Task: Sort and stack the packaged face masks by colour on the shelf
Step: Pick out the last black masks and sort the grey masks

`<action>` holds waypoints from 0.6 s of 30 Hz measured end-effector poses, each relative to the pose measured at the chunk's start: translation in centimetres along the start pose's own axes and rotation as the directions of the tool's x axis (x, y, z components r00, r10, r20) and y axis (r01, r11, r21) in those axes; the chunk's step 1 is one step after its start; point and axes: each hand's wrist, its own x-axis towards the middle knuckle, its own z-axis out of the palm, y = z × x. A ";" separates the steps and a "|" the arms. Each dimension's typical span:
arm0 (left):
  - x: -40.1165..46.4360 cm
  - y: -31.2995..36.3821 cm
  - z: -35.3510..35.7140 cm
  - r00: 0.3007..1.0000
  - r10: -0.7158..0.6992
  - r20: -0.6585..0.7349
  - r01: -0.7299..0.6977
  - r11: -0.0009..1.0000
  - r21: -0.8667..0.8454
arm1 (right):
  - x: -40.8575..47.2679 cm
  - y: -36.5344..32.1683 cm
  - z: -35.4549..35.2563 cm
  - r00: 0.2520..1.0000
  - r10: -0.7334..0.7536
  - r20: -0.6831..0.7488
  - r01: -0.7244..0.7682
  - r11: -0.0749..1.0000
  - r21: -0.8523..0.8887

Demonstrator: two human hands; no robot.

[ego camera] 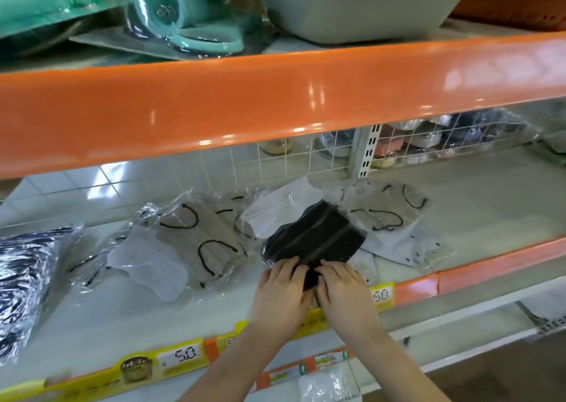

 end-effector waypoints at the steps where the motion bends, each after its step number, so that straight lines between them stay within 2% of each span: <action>1: 0.0 0.0 0.1 1.000 0.002 0.001 -0.002 1.000 0.023 | 0.0 0.1 0.0 1.000 -0.010 -0.004 0.010 1.000 0.003; 13: 0.8 1.5 -0.5 1.000 0.014 -0.027 -0.007 0.974 0.226 | -0.4 1.0 -0.3 0.990 -0.129 0.050 0.128 0.992 0.010; 18: 0.6 1.5 -0.8 1.000 -0.002 -0.002 0.003 0.976 0.216 | -0.1 0.7 -0.9 0.992 -0.097 0.082 0.098 0.995 -0.003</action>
